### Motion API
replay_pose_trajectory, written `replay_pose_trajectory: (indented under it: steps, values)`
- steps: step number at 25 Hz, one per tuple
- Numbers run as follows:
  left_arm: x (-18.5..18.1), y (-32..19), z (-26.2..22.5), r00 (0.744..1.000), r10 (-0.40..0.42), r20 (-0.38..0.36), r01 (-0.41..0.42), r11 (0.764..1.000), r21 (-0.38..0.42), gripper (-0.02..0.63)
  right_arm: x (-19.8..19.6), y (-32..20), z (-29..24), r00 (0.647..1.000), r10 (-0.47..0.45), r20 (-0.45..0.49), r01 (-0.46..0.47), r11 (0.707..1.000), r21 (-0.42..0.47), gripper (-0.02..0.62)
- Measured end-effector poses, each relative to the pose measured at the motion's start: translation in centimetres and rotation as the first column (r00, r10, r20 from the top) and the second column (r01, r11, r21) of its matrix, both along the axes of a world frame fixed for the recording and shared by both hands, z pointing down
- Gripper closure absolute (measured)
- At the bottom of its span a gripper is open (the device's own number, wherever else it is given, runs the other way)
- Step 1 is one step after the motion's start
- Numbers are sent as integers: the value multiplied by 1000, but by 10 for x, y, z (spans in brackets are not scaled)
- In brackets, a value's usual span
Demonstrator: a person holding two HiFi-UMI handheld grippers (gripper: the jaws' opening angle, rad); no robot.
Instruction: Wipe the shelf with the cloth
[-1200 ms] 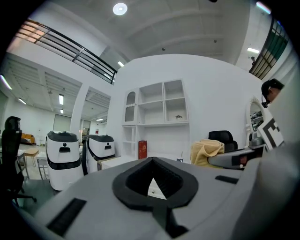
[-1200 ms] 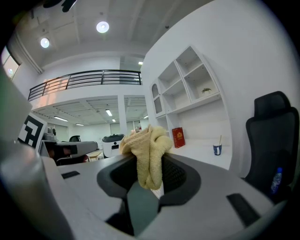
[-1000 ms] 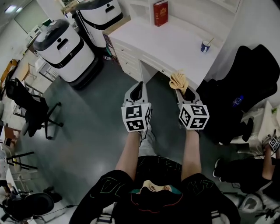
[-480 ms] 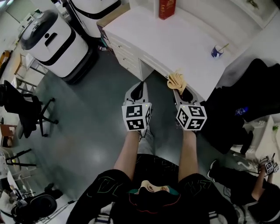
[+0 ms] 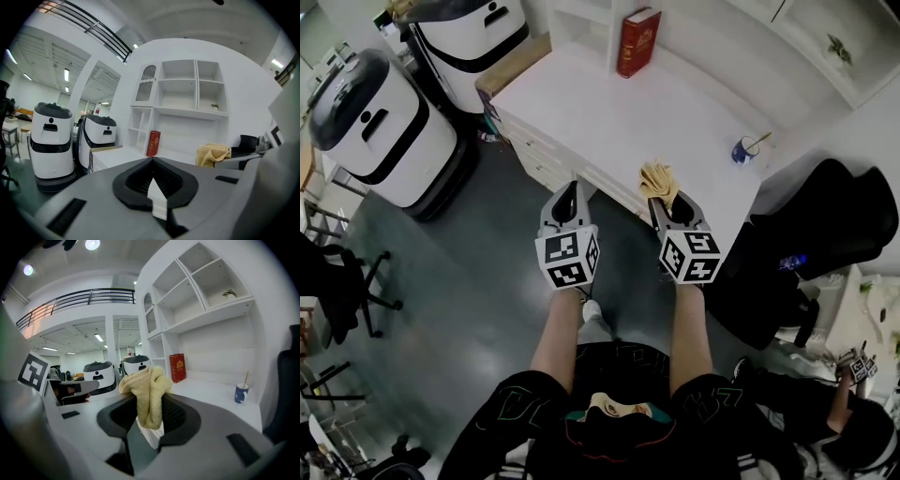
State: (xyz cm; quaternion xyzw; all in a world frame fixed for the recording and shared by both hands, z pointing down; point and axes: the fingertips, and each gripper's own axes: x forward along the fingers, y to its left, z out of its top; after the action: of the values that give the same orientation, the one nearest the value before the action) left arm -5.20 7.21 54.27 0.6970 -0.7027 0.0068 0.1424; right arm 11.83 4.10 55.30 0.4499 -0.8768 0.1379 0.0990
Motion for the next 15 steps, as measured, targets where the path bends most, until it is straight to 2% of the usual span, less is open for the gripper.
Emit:
replay_pose_trajectory:
  steps: [6,15]
  values:
    - [-1,-40,-16,998,60,-22,-59,998,33,609,7,-36,-9,998,58,-37,-58,998,8,465]
    - [-23,-95,-19,998,61,-16,-60,996,58,609,-20,-93,-9,998,40,-40,-39,999,20,465]
